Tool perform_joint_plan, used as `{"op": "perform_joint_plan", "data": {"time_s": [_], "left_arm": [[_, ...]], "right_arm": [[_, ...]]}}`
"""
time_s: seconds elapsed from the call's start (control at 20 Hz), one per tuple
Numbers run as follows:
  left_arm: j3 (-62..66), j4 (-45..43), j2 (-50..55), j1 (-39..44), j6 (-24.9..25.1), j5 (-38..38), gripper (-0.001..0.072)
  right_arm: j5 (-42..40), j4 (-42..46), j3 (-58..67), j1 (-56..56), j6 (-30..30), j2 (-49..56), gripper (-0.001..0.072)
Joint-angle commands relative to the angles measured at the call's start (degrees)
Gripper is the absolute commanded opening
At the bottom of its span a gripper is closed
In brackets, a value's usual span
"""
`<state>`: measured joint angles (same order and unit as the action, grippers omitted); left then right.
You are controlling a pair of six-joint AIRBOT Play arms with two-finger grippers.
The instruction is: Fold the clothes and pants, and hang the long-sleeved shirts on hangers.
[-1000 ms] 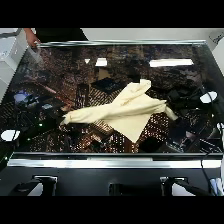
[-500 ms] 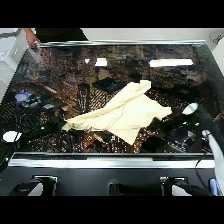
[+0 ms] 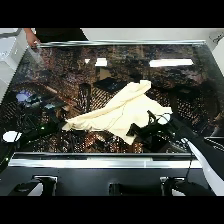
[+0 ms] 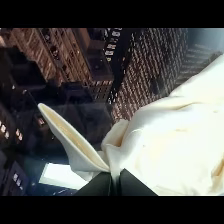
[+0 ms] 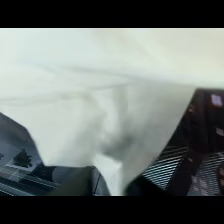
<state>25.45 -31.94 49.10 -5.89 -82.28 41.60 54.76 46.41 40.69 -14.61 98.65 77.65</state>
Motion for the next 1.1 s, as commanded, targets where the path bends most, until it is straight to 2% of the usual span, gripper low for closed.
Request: {"op": "perform_joint_plan", "data": {"time_s": [0.0,0.05,0.15,0.25,0.35,0.5,0.6,0.8,1.05], "left_arm": [[0.3,0.0,0.0,-0.1,1.4,-0.2,0.0033],[1.3,0.0,-0.1,-0.1,4.3,-0.3,0.0033],[7.0,0.0,-1.0,-0.1,10.3,-0.3,0.0033],[17.3,0.0,-2.9,-0.1,15.1,-2.8,0.0032],[30.8,0.0,-4.5,-0.1,15.4,-7.8,0.0033],[52.2,0.0,-6.0,-0.1,15.4,-13.7,0.0033],[62.9,0.0,-7.4,-0.1,15.4,-15.0,0.0033],[69.0,0.0,-12.5,-0.1,15.4,-14.9,0.0033],[69.0,-1.7,-14.6,-0.1,15.5,-16.2,0.0033]], "right_arm": [[-1.4,-2.3,0.5,-3.2,0.6,0.8,0.0034],[0.0,-0.4,2.3,-2.6,-1.1,0.2,0.0029],[2.6,8.6,8.9,0.1,-1.1,-3.1,0.0029],[4.8,17.6,20.8,5.9,0.4,-8.6,0.0029],[4.0,22.4,36.2,12.7,0.4,-14.3,0.0030],[-1.6,24.9,58.1,20.3,-2.8,-21.8,0.0030],[-2.7,26.3,67.3,22.3,-4.6,-26.4,0.0031],[-3.4,26.8,70.6,22.3,-4.9,-34.5,0.0031],[-4.6,26.9,70.6,22.3,-4.9,-35.6,0.0031]]}}
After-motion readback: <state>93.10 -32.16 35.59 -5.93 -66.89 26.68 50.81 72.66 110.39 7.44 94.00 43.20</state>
